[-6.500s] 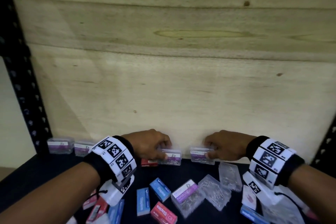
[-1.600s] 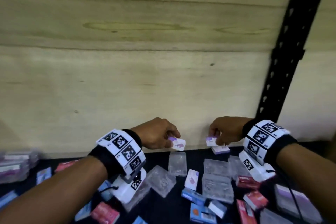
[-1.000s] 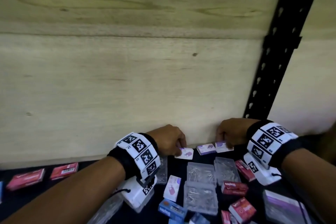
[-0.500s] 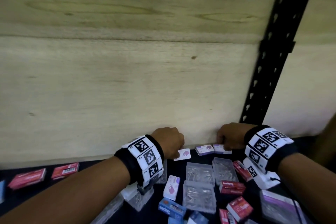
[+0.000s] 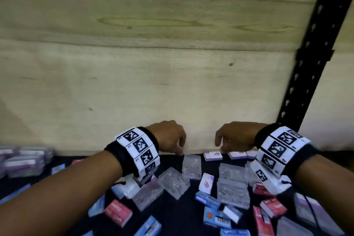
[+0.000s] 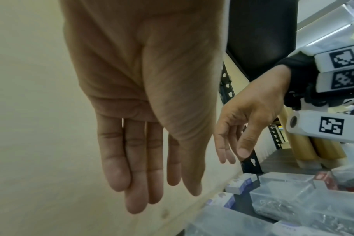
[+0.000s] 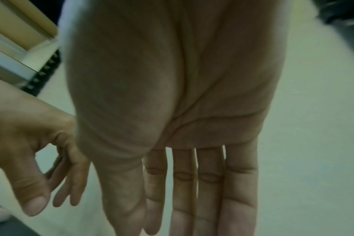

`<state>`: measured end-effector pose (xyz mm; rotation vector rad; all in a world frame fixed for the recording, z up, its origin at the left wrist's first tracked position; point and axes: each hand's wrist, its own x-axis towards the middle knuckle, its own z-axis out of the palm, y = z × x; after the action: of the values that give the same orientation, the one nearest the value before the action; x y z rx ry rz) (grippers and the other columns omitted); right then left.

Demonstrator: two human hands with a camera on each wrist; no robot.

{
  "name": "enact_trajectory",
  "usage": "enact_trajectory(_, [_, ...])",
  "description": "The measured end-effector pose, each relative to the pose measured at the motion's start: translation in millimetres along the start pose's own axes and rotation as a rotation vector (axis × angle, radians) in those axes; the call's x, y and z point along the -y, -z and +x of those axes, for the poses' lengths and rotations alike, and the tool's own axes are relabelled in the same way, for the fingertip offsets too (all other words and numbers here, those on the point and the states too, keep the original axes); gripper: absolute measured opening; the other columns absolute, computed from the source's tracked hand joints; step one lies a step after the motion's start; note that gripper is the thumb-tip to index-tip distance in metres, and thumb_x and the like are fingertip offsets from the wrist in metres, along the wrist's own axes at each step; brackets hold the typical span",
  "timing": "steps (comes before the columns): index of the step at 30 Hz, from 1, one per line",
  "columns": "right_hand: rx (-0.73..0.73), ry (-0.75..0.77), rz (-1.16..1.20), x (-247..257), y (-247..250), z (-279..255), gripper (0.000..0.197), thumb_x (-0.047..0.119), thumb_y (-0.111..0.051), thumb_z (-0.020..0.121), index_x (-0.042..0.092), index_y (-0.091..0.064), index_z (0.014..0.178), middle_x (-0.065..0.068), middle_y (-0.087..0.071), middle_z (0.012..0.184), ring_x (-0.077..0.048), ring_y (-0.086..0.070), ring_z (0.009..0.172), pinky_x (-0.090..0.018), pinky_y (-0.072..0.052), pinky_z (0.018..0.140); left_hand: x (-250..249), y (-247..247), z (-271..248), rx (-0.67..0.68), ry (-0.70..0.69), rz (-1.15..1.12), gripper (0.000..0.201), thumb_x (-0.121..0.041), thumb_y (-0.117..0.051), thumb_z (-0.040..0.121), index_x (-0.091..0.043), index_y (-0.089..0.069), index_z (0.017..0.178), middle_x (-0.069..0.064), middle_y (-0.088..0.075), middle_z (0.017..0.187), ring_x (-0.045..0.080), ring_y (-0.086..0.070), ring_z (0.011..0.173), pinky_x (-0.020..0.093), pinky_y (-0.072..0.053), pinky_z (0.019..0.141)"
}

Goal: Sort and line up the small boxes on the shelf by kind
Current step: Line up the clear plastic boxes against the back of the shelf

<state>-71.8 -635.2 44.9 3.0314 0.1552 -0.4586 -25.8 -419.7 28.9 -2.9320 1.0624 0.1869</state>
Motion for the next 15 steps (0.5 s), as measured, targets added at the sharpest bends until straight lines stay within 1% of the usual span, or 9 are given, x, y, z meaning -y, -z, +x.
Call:
enact_trajectory(1, [-0.004,0.030,-0.001,13,3,1,0.028,0.036,-0.060,0.096,0.027,-0.061,0.122,0.008,-0.063,0.110,-0.012,-0.055,0.089,-0.025,-0.041,0.079,9,2,-12,0.003,0.025,-0.002,0.034,-0.042,-0.071,0.086,-0.023,-0.068,0.114,-0.003,-0.056,0.096,0.017,-0.055,0.086,0.030,-0.048,0.077])
enact_trajectory(3, [-0.019,0.082,-0.009,35,6,4,0.027,0.035,-0.061,0.096,0.027,-0.061,0.122,0.005,-0.064,0.118,-0.015,-0.056,0.094,-0.027,-0.043,0.082,26,6,-32,0.010,0.064,0.000,0.033,-0.043,-0.070,0.087,-0.024,-0.068,0.113,-0.004,-0.058,0.097,0.016,-0.056,0.087,0.030,-0.050,0.081])
enact_trajectory(6, [-0.032,0.177,-0.035,76,11,9,0.028,0.035,-0.061,0.096,0.027,-0.062,0.122,0.005,-0.064,0.118,-0.015,-0.056,0.097,-0.028,-0.044,0.086,56,10,-74,0.010,0.135,-0.001,0.033,-0.045,-0.069,0.087,-0.026,-0.067,0.113,-0.005,-0.063,0.099,0.013,-0.056,0.086,0.029,-0.048,0.082])
enact_trajectory(8, [-0.038,0.227,-0.043,104,15,10,0.029,0.036,-0.060,0.096,0.027,-0.062,0.124,0.007,-0.061,0.116,-0.014,-0.054,0.096,-0.029,-0.043,0.086,75,13,-101,0.018,0.187,0.005,0.033,-0.047,-0.069,0.086,-0.027,-0.067,0.112,-0.006,-0.065,0.102,0.013,-0.056,0.088,0.030,-0.049,0.084])
enact_trajectory(10, [-0.046,0.285,-0.061,137,18,11,0.030,0.036,-0.060,0.096,0.026,-0.062,0.124,0.006,-0.061,0.117,-0.015,-0.055,0.097,-0.030,-0.043,0.086,95,13,-133,0.027,0.259,0.000,0.029,-0.046,-0.069,0.085,-0.028,-0.069,0.108,-0.007,-0.067,0.101,0.013,-0.060,0.089,0.031,-0.051,0.086])
enact_trajectory(13, [-0.056,0.370,-0.093,186,23,17,0.031,0.036,-0.061,0.096,0.025,-0.062,0.125,0.003,-0.063,0.121,-0.019,-0.058,0.107,-0.031,-0.044,0.088,126,7,-181,0.031,0.375,-0.002,0.022,-0.041,-0.072,0.082,-0.028,-0.072,0.099,-0.010,-0.067,0.091,0.012,-0.062,0.085,0.027,-0.051,0.080])
enact_trajectory(15, [-0.066,0.423,-0.105,220,25,22,0.032,0.036,-0.062,0.095,0.024,-0.062,0.124,0.002,-0.064,0.120,-0.019,-0.059,0.108,-0.032,-0.045,0.087,146,1,-213,0.052,0.455,-0.012,0.019,-0.042,-0.074,0.079,-0.027,-0.073,0.091,-0.013,-0.067,0.086,0.009,-0.062,0.081,0.024,-0.050,0.074])
